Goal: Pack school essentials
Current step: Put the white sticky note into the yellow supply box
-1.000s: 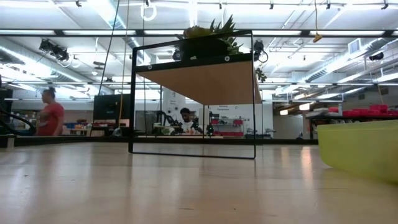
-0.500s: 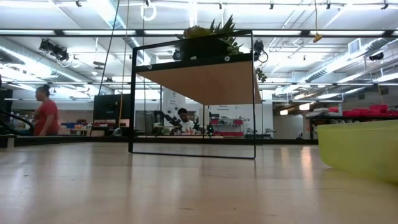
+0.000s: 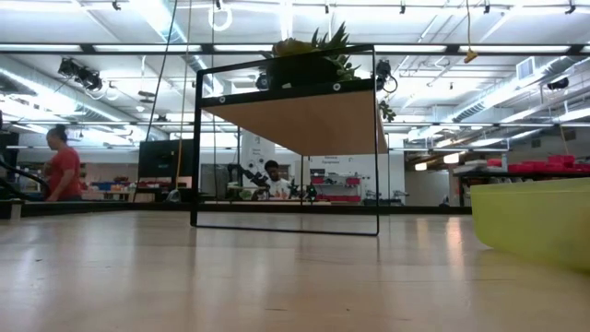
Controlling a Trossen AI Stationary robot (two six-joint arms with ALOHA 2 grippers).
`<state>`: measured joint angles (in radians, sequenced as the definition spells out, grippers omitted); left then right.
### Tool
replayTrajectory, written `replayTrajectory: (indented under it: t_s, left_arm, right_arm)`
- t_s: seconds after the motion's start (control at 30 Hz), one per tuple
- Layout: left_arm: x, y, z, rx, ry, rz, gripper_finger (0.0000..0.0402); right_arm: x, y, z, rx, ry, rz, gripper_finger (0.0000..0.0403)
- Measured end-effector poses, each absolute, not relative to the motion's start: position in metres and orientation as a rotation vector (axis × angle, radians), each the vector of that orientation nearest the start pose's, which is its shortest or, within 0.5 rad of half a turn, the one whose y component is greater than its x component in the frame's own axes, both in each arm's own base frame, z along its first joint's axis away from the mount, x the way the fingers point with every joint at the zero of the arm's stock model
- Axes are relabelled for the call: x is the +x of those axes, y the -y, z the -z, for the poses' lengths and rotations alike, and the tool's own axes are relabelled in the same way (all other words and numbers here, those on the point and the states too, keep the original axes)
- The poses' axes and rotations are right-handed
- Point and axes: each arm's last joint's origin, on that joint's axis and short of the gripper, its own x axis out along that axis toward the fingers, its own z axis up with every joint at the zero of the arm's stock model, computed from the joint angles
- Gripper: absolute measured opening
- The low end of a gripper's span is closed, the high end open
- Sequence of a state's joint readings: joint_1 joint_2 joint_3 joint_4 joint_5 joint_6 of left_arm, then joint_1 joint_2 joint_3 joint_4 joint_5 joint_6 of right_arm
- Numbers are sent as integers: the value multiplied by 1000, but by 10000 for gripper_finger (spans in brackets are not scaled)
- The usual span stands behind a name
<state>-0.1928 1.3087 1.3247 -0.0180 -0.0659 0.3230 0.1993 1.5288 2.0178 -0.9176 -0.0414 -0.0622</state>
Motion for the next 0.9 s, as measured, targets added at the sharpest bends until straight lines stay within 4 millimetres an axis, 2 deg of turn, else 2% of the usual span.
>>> replayTrajectory:
  t_s: [0.13,0.4,0.53,0.7,0.9]
  left_arm:
    - [287,53,-422,325,11,80,27]
    - [287,52,-421,328,-6,61,123]
    - [279,51,-422,336,-41,58,156]
    - [270,46,-421,424,-114,-34,173]
    - [267,42,-421,514,-152,-114,166]
  right_arm:
    - [279,-58,-495,-70,-426,-245,11]
    - [275,-57,-497,-9,-425,-232,11]
    - [268,-60,-499,32,-441,-238,10]
    - [261,-66,-493,117,-531,-234,10]
    - [261,-74,-477,186,-660,-219,10]
